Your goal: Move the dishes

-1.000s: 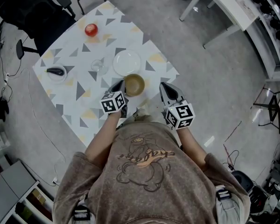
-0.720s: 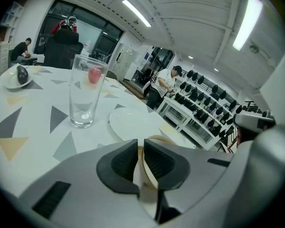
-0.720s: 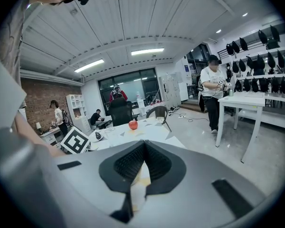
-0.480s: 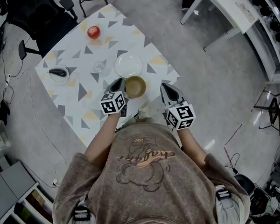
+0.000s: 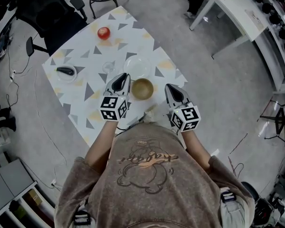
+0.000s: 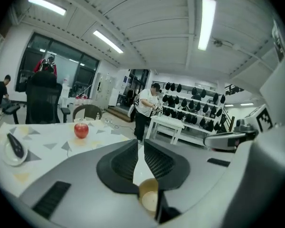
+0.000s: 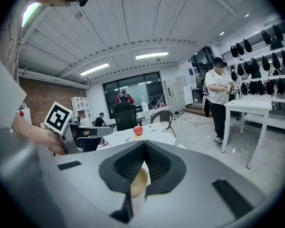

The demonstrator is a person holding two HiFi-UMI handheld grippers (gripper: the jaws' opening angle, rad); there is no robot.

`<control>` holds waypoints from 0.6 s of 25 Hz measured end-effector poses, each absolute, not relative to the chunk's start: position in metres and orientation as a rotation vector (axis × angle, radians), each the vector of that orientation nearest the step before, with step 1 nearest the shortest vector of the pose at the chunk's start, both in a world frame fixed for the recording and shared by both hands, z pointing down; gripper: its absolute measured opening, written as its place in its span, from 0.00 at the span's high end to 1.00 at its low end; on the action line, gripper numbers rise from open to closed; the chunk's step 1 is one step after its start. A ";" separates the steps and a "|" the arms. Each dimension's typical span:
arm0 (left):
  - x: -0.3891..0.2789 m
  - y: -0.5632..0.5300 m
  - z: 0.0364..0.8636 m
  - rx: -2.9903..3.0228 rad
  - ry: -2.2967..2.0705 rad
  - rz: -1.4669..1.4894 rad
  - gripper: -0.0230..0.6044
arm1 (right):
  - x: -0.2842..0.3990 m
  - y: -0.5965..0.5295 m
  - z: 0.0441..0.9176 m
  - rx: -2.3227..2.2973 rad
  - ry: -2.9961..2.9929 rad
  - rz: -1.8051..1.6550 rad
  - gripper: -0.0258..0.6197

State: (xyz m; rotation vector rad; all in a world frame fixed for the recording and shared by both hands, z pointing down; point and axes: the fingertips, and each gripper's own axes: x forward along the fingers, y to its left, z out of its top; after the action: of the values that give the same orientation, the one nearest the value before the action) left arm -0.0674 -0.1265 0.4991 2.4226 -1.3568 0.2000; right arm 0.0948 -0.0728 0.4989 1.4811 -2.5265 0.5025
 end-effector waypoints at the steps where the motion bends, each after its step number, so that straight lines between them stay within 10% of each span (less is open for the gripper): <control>1: -0.069 -0.125 0.492 2.450 -1.363 0.205 0.91 | 0.094 -0.074 0.497 1.478 -2.533 0.500 0.95; 15: -0.112 -0.081 0.428 2.534 -1.533 0.081 0.92 | 0.067 -0.084 0.466 1.420 -2.639 0.437 0.95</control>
State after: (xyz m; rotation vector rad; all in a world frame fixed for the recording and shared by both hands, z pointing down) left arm -0.1116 -0.0807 0.4284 2.5344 -1.5331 0.0811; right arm 0.0667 -0.0842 0.4660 1.4199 -2.6392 0.4368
